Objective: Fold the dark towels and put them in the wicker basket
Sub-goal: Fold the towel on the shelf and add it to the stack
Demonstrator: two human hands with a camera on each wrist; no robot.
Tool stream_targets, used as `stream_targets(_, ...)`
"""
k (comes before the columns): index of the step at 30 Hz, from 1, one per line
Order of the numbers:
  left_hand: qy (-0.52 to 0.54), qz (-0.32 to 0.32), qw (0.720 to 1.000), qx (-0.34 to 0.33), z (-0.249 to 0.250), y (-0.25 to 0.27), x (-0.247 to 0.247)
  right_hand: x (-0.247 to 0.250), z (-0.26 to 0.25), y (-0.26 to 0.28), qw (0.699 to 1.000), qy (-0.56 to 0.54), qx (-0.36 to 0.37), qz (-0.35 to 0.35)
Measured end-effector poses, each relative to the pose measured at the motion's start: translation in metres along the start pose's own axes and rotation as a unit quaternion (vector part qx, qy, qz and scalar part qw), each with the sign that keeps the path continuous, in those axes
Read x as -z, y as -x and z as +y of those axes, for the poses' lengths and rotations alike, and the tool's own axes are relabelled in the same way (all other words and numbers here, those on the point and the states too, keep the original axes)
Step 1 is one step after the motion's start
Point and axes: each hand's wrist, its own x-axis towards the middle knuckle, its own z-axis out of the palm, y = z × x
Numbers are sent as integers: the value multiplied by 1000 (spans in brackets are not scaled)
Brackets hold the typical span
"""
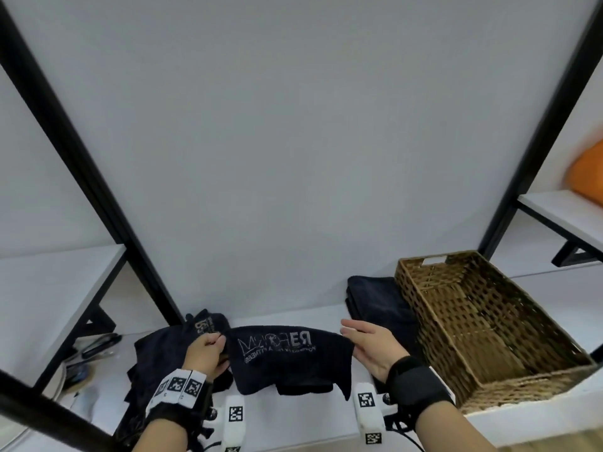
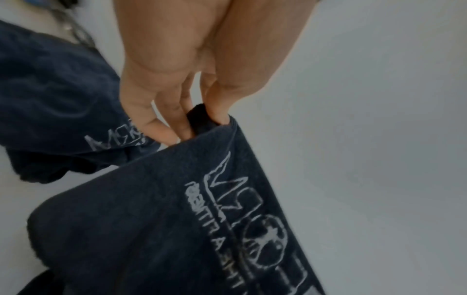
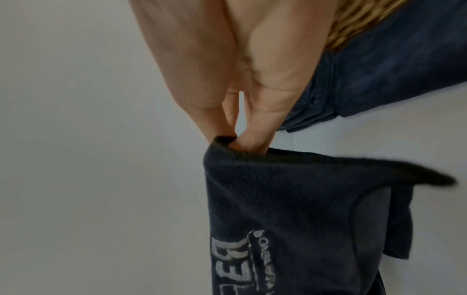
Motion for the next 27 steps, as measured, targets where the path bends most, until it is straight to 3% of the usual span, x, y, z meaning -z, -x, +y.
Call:
stream_targets(8, -145, 41, 988, 33, -6, -19, 19, 1, -3, -25, 996, -69, -48, -15)
stream_targets(11, -232, -76, 956, 160, 1, -27, 23, -9, -16, -36, 996, -81, -33, -22)
stream_targets(13, -282, -158, 919, 226, 10, -31, 24, -17, -24, -42, 996, -88, -17, -30)
stream_targets(15, -267, -189, 902, 280, 16, -39, 22, -25, -32, -50, 996, -81, -4, -36)
stream_targets(18, -118, -158, 943, 267, 15, -58, 20, -37, -45, -65, 996, -75, 13, -38)
stream_targets(21, -33, -154, 958, 240, 33, -68, 11, -45, -62, -79, 997, -67, 32, -34)
stream_targets(27, 147, -119, 978, 81, 99, -82, -14, -71, -110, -103, 992, -61, 110, -12)
